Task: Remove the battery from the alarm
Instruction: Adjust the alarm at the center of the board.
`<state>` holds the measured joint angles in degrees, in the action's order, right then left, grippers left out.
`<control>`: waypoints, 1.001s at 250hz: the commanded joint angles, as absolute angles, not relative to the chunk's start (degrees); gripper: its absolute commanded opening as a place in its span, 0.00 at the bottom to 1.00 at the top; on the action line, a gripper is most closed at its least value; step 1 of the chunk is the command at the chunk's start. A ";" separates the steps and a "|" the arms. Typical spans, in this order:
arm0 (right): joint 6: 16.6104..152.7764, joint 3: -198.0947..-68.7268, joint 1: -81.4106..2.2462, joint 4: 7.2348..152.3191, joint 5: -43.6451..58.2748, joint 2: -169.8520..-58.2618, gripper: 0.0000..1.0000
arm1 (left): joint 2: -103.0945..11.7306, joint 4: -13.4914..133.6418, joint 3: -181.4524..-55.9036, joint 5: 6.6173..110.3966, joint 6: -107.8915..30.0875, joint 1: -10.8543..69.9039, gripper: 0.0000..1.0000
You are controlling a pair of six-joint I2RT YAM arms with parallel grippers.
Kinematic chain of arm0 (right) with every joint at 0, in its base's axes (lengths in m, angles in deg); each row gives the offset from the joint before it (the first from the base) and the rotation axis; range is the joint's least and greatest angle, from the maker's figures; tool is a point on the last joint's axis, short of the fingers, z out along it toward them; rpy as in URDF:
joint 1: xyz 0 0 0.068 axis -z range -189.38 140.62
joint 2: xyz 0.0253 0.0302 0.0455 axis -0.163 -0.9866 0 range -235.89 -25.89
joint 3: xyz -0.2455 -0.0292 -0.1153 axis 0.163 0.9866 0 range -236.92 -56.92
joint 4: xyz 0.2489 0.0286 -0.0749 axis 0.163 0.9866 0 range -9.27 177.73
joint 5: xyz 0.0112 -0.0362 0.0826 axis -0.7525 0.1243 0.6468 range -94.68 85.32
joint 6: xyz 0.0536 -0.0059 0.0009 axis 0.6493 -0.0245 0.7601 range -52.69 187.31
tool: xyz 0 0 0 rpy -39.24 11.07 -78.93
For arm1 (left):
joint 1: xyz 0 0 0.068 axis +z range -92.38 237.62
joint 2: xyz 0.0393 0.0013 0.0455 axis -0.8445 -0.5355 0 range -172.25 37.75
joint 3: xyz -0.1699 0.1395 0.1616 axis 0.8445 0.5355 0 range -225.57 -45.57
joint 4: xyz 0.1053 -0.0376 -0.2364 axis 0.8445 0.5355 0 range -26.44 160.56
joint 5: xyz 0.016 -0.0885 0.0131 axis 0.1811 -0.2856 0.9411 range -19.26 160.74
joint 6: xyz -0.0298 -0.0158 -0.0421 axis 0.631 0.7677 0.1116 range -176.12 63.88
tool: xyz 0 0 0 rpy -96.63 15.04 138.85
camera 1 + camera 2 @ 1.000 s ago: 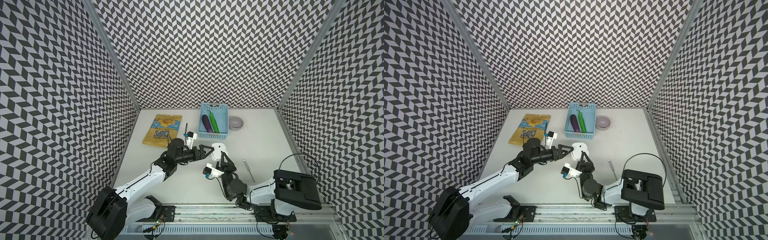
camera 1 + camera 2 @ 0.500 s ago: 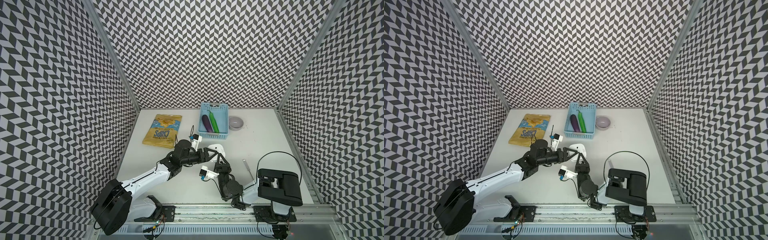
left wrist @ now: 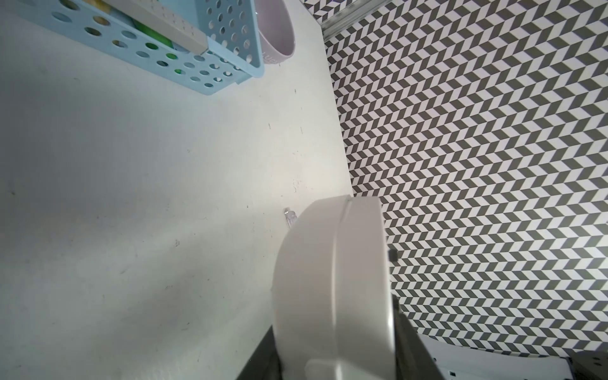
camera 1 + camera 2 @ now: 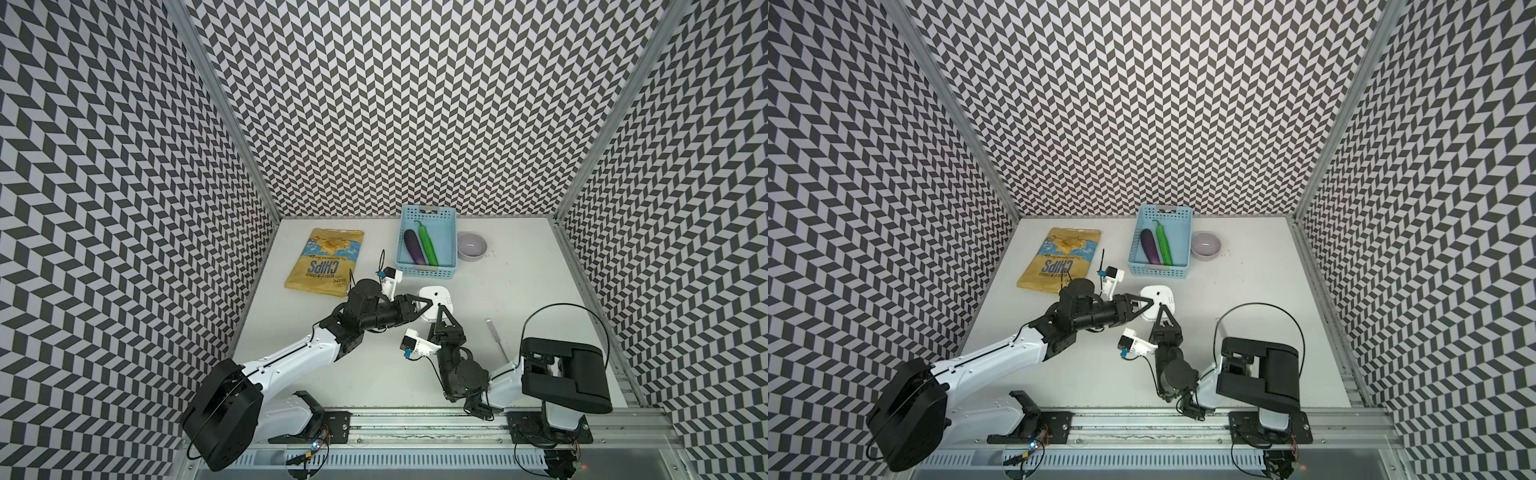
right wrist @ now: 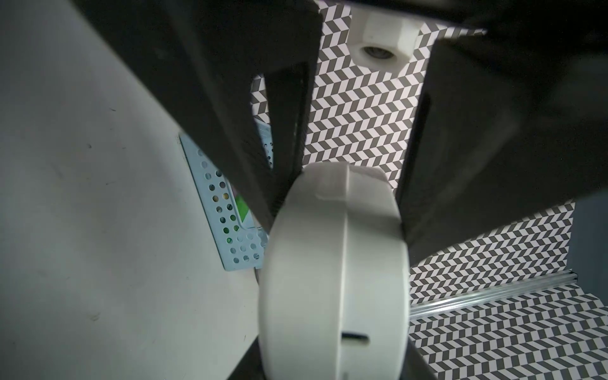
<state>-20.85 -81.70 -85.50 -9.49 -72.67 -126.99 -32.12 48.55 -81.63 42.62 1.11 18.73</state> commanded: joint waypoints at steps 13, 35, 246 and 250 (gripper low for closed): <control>-5.08 -81.65 -85.89 -4.07 -70.99 -120.19 0.58 | -30.19 41.94 -82.66 41.68 -0.75 18.34 0.23; 12.38 -83.91 -85.75 20.65 -67.05 -114.21 0.60 | -30.28 41.58 -82.50 42.06 -0.93 18.34 0.13; 110.92 -73.14 -51.39 33.10 17.00 -86.04 0.68 | -36.87 19.44 -63.53 38.54 3.23 27.73 0.00; 112.97 -72.52 -50.89 31.52 17.80 -86.56 0.67 | -37.31 18.81 -63.43 38.49 3.41 27.46 0.00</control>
